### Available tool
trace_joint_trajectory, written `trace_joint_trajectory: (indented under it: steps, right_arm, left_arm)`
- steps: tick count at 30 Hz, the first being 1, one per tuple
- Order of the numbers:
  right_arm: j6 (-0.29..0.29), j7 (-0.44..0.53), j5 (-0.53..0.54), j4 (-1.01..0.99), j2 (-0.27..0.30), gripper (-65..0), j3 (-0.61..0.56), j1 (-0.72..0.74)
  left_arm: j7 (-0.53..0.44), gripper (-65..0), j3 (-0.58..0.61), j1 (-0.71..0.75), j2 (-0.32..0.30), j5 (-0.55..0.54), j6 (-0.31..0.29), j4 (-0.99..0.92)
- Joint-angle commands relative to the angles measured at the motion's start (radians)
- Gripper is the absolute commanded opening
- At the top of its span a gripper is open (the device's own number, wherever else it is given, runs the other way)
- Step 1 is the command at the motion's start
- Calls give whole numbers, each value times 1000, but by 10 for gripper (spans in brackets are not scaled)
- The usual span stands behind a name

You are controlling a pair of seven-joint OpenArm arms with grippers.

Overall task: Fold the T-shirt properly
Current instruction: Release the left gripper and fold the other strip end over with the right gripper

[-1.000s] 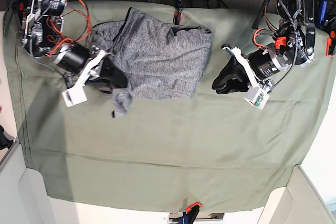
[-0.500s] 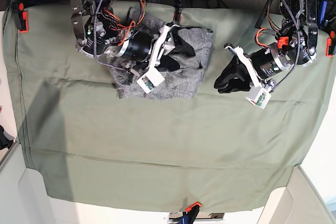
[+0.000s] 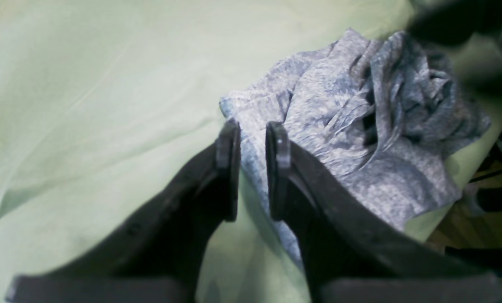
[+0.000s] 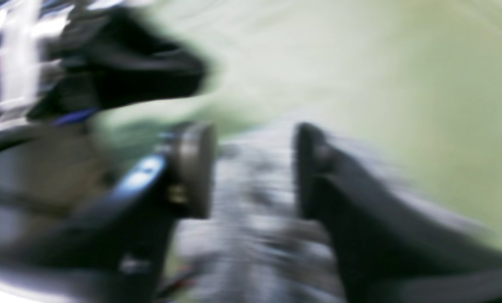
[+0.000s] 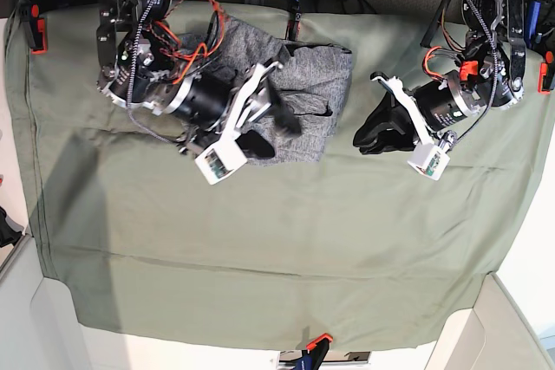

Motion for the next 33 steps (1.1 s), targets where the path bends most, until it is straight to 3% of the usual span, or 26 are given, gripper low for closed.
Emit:
trace_joint_trajectory:
  steps: [1, 2, 8, 12, 19, 23, 30, 33]
  right_arm:
    - [-4, 32, -19, 16, 0, -564, 37, 17]
    - [-7, 42, -53, 13, 0, -650, 78, 19]
    - [-14, 107, -92, -38, 1, -650, 315, 19]
    - [-6, 121, -51, -142, 14, -650, 367, 25]
    - [17, -9, 180, -250, 83, -650, 252, 13]
    - [32, -37, 296, -202, 85, -650, 163, -21]
    - [32, -77, 309, -77, 85, -650, -26, -68]
    - [32, -108, 309, -60, 86, -650, -117, -67]
  left_arm:
    - [-19, -538, -10, -10, -13, -24, -12, 20]
    - [-19, -538, -12, -10, -13, -24, -12, 20]
    - [-19, -538, -13, -2, -13, -46, -12, 20]
    - [-19, -538, -13, -2, -13, -67, -12, 20]
    - [-10, -538, -13, -2, -13, -69, -12, 20]
    - [8, -538, -13, 8, -13, -70, -12, 20]
    - [8, -538, -37, 20, -13, -79, -12, 20]
    - [14, -538, -89, 23, -13, -134, -12, 20]
